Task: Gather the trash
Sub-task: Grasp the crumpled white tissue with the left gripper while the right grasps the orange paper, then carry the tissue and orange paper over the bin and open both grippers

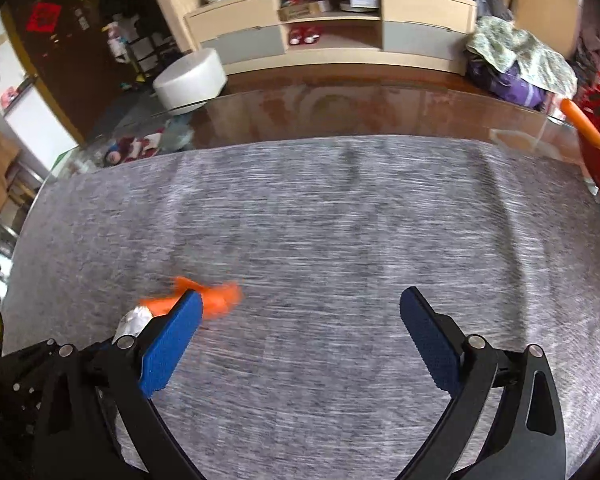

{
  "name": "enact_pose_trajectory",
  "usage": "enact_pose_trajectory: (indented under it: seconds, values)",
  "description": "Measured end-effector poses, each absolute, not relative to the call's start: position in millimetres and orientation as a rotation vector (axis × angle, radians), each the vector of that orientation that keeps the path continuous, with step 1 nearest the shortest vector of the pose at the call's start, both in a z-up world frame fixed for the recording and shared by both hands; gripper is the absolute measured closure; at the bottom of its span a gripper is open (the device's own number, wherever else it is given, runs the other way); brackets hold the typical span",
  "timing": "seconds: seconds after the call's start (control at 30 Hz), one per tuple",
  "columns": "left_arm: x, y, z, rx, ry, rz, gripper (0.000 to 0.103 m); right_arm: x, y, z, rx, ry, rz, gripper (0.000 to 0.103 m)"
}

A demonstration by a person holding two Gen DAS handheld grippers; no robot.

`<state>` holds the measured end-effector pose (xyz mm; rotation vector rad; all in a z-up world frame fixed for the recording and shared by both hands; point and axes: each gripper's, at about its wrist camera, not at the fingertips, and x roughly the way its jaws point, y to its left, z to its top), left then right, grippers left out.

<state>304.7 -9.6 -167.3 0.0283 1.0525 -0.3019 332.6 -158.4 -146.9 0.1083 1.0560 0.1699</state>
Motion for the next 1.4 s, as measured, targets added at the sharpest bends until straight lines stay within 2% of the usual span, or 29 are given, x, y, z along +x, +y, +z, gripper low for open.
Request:
enact_pose_trajectory:
  seconds: [0.1,0.23,0.5,0.57,0.6,0.7,0.73,0.77,0.9,0.93,1.1,1.4]
  values:
    - [304.3,5.6,-164.1,0.026,1.049,-0.273,0.085,336.0,-146.2,-150.5,0.112,1.066,0.197,0.007]
    - [303.4,20.1,-164.5,0.028,1.053,-0.248,0.086,341.0,-131.2,-157.6,0.110,1.086,0.236,0.016]
    - [304.4,45.6,-169.0,-0.002,1.067,-0.213,0.086,338.4,-102.0,-167.1,0.050,1.109,0.326,0.023]
    - [304.7,50.1,-169.6,-0.011,1.069,-0.208,0.086,339.7,-94.9,-170.2,0.032,1.117,0.340,0.032]
    - [304.9,51.1,-169.2,-0.013,1.068,-0.206,0.086,339.7,-92.4,-169.9,0.015,1.109,0.334,0.033]
    - [306.1,52.9,-168.1,-0.022,1.067,-0.202,0.086,342.1,-86.1,-169.4,-0.015,1.098,0.328,0.055]
    - [306.5,53.3,-168.1,-0.024,1.067,-0.201,0.086,343.1,-84.6,-169.1,-0.029,1.096,0.323,0.067]
    - [306.3,53.9,-167.9,-0.026,1.067,-0.201,0.086,343.4,-84.5,-168.3,-0.039,1.092,0.317,0.074]
    - [303.5,52.0,-165.5,-0.029,1.063,-0.206,0.086,340.3,-88.1,-166.7,-0.029,1.093,0.322,0.083]
    - [301.6,50.6,-164.1,-0.029,1.060,-0.209,0.086,338.1,-90.8,-166.2,-0.021,1.099,0.326,0.088]
    - [285.1,39.1,-150.1,-0.022,1.036,-0.235,0.086,316.9,-109.2,-152.7,-0.010,1.090,0.311,0.089]
    - [218.4,16.0,-104.6,-0.013,0.956,-0.280,0.086,231.1,-153.3,-82.9,0.023,0.999,0.229,0.089]
